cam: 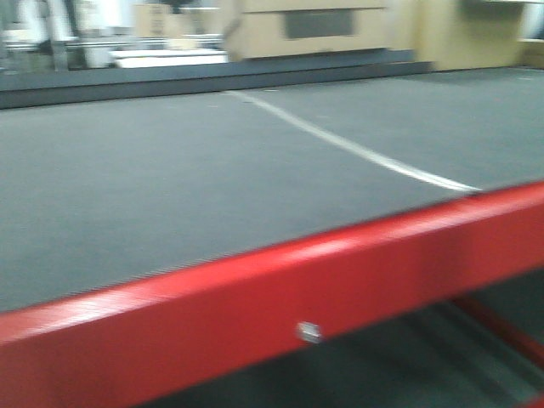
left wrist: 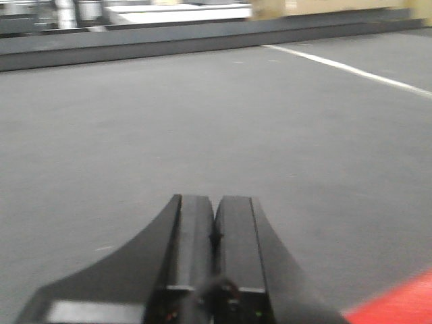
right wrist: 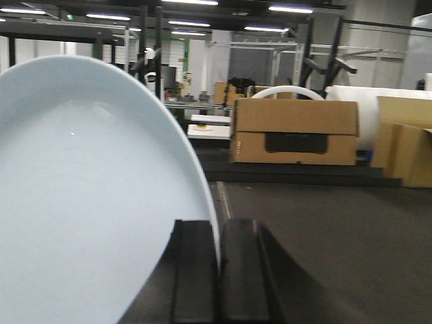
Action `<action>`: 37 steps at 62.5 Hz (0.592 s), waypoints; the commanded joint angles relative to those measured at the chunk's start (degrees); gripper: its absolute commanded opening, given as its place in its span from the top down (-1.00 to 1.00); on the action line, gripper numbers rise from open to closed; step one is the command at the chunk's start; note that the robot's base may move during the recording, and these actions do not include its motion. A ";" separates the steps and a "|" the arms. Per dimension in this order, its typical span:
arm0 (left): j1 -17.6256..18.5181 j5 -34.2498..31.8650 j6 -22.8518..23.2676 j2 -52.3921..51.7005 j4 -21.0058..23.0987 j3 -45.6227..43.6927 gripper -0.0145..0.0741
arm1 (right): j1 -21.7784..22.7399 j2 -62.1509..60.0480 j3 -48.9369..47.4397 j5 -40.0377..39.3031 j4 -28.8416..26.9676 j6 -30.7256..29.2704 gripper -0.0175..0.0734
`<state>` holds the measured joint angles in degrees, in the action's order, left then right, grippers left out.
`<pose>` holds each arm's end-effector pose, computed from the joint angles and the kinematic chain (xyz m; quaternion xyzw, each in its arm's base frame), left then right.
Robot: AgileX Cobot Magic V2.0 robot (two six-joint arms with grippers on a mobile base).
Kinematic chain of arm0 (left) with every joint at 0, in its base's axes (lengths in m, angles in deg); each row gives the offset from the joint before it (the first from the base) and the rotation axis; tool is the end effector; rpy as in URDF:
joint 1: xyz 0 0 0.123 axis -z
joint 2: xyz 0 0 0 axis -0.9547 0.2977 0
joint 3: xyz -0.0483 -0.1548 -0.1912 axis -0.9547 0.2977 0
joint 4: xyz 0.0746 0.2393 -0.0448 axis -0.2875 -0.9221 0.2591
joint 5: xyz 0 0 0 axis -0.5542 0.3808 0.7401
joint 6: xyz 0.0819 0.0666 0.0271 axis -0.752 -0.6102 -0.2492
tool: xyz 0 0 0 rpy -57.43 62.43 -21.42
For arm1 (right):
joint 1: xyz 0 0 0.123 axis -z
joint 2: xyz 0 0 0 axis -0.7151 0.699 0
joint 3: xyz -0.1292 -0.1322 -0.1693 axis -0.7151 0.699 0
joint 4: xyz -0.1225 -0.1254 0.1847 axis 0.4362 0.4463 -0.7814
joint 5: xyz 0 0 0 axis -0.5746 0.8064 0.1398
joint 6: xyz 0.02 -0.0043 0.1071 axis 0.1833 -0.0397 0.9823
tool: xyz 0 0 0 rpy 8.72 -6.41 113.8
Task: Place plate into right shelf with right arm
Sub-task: 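Drive the base to the shelf of blue bins, holding the plate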
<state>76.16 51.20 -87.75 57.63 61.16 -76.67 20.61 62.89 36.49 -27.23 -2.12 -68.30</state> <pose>0.1117 -0.0092 0.1919 0.0493 0.7215 -0.0105 0.6906 0.0774 0.0292 0.3751 -0.1167 0.6212 0.1481 0.7606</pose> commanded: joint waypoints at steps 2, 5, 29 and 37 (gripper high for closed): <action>-0.02 -4.79 0.16 -0.62 0.45 0.45 0.78 | 0.09 0.85 -1.64 -5.02 0.71 -0.24 0.55; -0.02 -4.79 0.16 -0.62 0.45 0.45 0.78 | 0.09 0.85 -1.64 -5.02 0.71 -0.24 0.55; -0.02 -4.79 0.16 -0.62 0.45 0.45 0.78 | 0.09 0.85 -1.64 -5.02 0.71 -0.24 0.55; -0.02 -4.79 0.16 -0.62 0.45 0.45 0.78 | 0.09 0.85 -1.64 -5.02 0.71 -0.24 0.55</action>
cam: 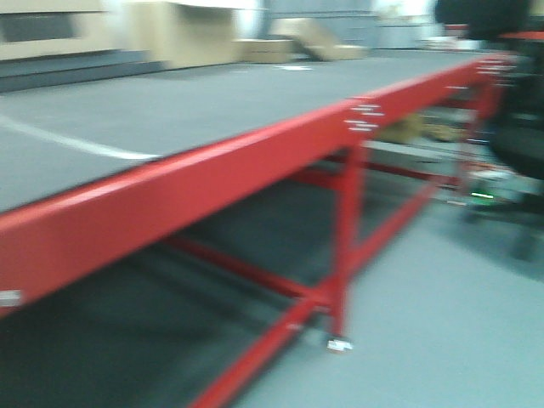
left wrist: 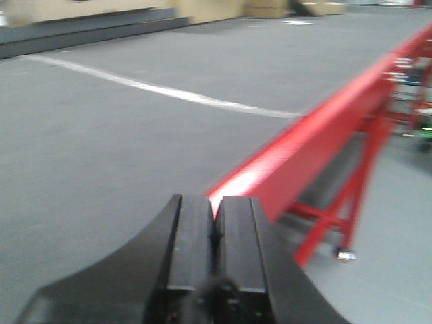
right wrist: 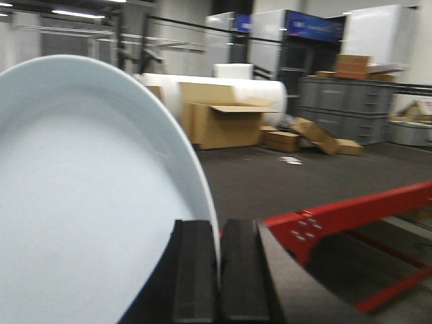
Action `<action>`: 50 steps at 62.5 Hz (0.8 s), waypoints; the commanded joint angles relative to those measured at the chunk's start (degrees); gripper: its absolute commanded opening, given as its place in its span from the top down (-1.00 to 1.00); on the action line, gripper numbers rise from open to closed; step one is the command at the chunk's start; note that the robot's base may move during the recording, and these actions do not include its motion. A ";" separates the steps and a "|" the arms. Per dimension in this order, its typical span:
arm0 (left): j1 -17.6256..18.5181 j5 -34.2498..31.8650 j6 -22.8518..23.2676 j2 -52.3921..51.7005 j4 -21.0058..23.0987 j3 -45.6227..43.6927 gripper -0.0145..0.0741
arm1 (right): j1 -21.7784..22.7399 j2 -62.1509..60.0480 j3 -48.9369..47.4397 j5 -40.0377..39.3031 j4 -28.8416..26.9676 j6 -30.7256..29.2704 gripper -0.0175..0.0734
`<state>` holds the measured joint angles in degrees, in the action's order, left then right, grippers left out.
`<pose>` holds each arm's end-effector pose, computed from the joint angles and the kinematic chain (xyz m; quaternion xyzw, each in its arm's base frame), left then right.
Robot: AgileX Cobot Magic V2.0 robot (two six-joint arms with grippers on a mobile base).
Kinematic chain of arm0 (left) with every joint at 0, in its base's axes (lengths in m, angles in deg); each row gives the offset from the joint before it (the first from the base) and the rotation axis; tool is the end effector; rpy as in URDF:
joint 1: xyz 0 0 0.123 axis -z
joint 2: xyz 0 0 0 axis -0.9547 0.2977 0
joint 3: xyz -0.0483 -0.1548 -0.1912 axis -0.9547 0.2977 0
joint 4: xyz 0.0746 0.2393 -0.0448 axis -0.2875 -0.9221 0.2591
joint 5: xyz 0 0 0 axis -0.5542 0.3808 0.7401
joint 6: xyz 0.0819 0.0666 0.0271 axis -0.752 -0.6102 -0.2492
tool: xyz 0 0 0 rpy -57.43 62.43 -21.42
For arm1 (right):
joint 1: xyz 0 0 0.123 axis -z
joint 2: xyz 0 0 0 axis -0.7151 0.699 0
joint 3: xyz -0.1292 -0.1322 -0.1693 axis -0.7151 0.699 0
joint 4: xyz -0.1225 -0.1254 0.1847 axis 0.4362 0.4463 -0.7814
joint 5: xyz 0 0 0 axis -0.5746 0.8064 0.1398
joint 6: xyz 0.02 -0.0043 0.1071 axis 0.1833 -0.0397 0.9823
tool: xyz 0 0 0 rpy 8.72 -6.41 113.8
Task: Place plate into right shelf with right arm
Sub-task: 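Drive the base to the shelf of blue bins, holding the plate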
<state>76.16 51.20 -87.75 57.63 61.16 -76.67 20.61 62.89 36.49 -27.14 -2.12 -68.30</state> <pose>0.1117 -0.0092 0.1919 0.0493 0.7215 -0.0105 0.6906 0.0775 0.0291 0.3750 -0.1167 0.6218 0.1480 0.7602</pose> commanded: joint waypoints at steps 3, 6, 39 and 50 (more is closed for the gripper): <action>-0.02 -4.79 0.16 -0.62 0.45 0.45 0.78 | 0.09 0.85 -1.64 -5.11 0.71 -0.24 0.55; -0.02 -4.79 0.16 -0.62 0.45 0.45 0.78 | 0.09 0.85 -1.64 -5.11 0.71 -0.24 0.55; -0.02 -4.79 0.16 -0.62 0.45 0.45 0.78 | 0.09 0.85 -1.64 -5.16 0.71 -0.24 0.55; -0.02 -4.79 0.16 -0.62 0.45 0.45 0.78 | 0.09 0.85 -1.64 -5.16 0.71 -0.24 0.55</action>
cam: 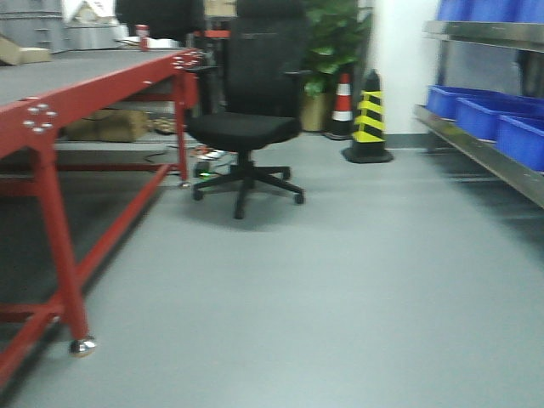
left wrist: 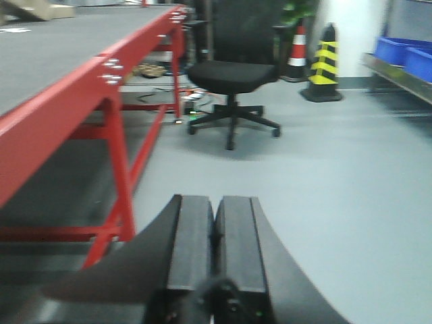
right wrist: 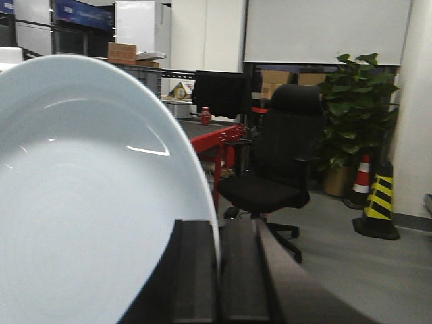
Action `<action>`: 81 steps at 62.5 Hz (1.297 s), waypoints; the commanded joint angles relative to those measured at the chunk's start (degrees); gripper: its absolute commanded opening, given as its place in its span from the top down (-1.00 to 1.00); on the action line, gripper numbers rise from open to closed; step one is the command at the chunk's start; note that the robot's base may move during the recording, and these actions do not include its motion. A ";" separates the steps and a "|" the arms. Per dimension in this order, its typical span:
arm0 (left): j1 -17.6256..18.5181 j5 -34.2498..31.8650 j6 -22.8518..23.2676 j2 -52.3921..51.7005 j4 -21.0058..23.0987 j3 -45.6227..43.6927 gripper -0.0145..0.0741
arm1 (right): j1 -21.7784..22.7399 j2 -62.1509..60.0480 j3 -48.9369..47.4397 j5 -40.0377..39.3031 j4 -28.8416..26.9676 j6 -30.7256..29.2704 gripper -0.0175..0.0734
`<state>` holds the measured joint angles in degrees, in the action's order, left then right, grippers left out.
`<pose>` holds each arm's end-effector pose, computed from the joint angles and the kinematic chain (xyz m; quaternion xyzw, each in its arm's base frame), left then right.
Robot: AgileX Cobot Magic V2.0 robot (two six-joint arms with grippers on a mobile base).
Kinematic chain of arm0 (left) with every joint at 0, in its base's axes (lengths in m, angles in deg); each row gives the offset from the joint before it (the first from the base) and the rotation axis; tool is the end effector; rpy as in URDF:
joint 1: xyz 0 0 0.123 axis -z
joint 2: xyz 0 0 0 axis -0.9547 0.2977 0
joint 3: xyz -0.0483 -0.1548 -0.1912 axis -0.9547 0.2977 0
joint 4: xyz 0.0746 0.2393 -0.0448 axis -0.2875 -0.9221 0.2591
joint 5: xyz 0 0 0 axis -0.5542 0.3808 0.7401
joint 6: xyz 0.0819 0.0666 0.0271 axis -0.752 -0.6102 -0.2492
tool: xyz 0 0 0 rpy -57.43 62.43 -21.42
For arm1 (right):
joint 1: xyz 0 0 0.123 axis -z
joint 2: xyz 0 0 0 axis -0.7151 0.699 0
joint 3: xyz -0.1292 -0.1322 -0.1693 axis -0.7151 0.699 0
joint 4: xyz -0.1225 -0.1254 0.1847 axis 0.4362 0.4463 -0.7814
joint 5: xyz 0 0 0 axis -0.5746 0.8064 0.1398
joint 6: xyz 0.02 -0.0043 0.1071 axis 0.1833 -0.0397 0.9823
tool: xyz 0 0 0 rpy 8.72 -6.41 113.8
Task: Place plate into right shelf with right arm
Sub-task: 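Drive the base to the shelf of blue bins, holding the plate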
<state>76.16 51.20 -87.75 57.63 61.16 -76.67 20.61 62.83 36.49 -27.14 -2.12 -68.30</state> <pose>0.1117 -0.0092 0.1919 0.0493 0.7215 -0.0105 0.6906 0.0772 0.0290 0.3751 -0.1166 0.6214 0.1480 0.7605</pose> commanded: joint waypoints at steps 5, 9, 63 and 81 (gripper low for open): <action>-0.02 -4.79 0.16 -0.62 0.45 0.45 0.78 | 0.09 0.91 -1.64 -5.16 0.71 -0.24 0.55; -0.02 -4.79 0.16 -0.51 0.45 0.45 0.78 | 0.09 0.91 -1.64 -5.16 0.71 -0.24 0.55; -0.02 -4.79 0.16 -0.51 0.45 0.45 0.78 | 0.09 0.84 -1.64 -5.14 0.71 -0.24 0.55; -0.02 -4.79 0.16 -0.51 0.45 0.45 0.78 | 0.09 0.84 -1.64 -5.14 0.71 -0.24 0.55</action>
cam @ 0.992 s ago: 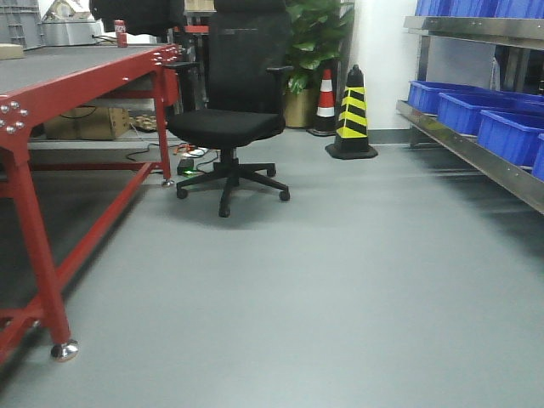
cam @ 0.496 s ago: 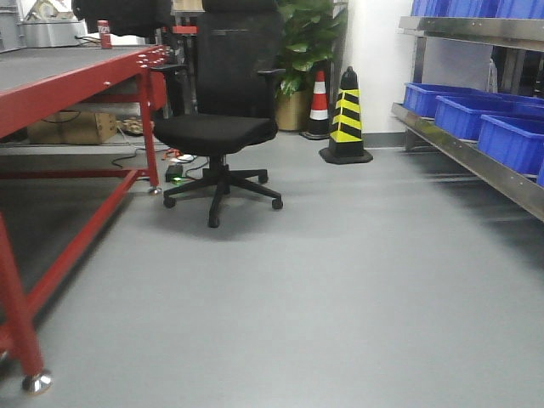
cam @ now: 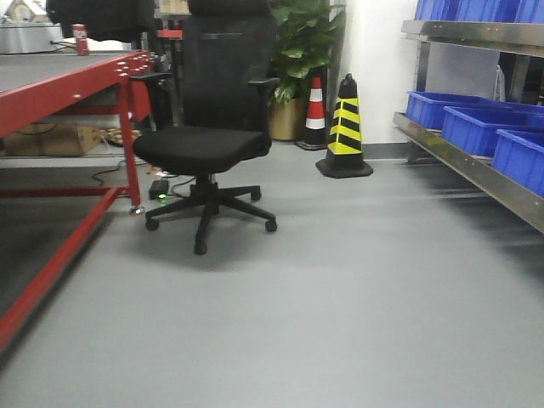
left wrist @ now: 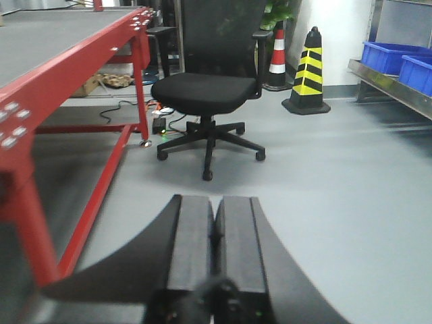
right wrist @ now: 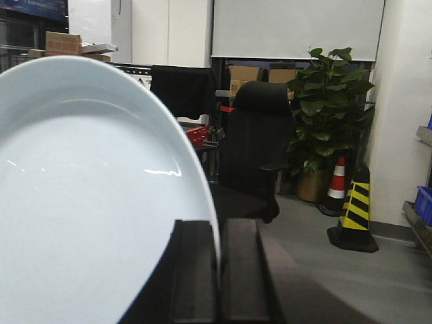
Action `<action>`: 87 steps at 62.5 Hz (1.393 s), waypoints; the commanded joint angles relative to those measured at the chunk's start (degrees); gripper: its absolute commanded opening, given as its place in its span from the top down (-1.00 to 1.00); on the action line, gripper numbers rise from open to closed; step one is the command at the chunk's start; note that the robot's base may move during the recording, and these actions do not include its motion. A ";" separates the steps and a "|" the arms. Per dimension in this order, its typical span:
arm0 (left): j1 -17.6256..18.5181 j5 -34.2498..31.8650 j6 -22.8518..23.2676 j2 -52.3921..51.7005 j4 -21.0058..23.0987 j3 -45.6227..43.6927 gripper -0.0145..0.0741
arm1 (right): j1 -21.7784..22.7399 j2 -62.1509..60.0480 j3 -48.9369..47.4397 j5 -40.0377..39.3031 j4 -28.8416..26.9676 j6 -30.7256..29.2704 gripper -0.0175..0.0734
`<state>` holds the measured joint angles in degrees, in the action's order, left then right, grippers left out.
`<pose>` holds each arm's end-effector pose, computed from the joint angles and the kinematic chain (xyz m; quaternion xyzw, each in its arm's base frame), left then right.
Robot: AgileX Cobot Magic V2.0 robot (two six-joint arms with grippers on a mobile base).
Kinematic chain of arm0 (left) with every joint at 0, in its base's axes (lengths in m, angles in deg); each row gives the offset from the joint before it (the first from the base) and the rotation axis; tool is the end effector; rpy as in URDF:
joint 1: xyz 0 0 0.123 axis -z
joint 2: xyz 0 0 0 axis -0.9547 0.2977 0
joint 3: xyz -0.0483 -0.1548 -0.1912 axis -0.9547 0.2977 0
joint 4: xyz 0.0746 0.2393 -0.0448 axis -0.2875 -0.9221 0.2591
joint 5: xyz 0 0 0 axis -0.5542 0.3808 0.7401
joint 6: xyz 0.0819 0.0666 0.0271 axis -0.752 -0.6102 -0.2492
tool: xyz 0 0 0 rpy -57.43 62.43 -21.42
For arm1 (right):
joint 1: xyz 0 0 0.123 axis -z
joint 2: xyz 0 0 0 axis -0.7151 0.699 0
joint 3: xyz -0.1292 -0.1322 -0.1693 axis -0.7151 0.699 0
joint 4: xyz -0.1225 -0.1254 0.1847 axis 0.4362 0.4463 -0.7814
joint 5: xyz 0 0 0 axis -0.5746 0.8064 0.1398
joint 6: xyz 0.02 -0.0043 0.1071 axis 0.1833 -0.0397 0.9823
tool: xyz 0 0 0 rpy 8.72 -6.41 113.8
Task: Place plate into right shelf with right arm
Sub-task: 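Drive the base to the shelf of blue bins, holding the plate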
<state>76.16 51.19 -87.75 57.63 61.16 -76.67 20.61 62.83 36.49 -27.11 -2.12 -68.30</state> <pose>0.1117 -0.0092 0.1919 0.0493 0.7214 -0.0105 0.6906 0.0773 0.0290 0.3750 -0.1166 0.6216 0.1480 0.7603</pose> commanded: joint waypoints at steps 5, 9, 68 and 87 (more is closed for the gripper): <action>-0.02 -4.79 0.16 -0.51 0.45 0.45 0.78 | 0.09 0.84 -1.64 -5.18 0.71 -0.24 0.55; -0.02 -4.79 0.16 -0.51 0.45 0.45 0.78 | 0.09 0.84 -1.64 -5.18 0.71 -0.24 0.55; -0.02 -4.79 0.16 -0.51 0.45 0.45 0.78 | 0.09 0.90 -1.64 -5.16 0.71 -0.24 0.55; -0.02 -4.79 0.16 -0.51 0.45 0.45 0.78 | 0.09 0.90 -1.64 -5.16 0.71 -0.24 0.55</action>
<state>76.16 51.19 -87.75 57.63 61.16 -76.67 20.61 62.83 36.49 -27.11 -2.12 -68.30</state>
